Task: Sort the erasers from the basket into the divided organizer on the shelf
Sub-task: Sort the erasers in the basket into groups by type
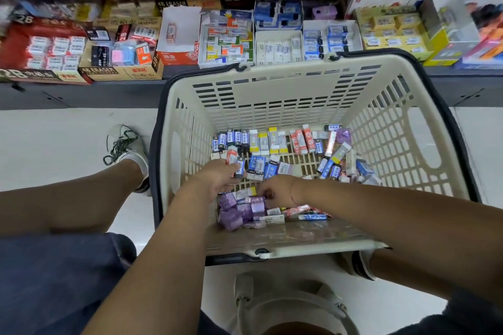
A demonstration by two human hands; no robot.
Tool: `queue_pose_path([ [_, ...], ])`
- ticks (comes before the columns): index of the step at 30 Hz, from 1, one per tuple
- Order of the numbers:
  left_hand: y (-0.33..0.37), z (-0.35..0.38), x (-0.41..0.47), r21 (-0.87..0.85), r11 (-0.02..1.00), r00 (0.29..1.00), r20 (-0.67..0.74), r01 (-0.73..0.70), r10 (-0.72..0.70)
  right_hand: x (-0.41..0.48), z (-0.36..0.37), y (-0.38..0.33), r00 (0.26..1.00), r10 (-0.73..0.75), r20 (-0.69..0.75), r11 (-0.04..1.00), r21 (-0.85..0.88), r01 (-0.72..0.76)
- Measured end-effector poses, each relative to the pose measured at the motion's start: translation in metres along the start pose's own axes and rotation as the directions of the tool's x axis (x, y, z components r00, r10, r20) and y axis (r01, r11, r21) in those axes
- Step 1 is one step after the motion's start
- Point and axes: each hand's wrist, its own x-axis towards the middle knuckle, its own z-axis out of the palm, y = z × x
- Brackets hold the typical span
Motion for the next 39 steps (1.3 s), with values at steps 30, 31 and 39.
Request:
queue_pose_path([
  [30, 0.062, 0.139, 0.066, -0.329, 0.943, 0.997, -0.079, -0.049, 0.025, -0.009, -0.064, 0.109, 0.541, 0.712, -0.447, 0.614, 0.771, -0.171],
  [31, 0.059, 0.140, 0.070, -0.342, 0.938, 0.995, -0.098, -0.050, 0.017, -0.008, -0.065, 0.109, 0.569, 0.683, -0.458, 0.654, 0.730, -0.198],
  [39, 0.053, 0.144, 0.081, -0.359, 0.931, 0.991, -0.136, -0.065, 0.016, -0.008, -0.071, 0.117, 0.669, 0.515, -0.537, 0.827, 0.516, -0.223],
])
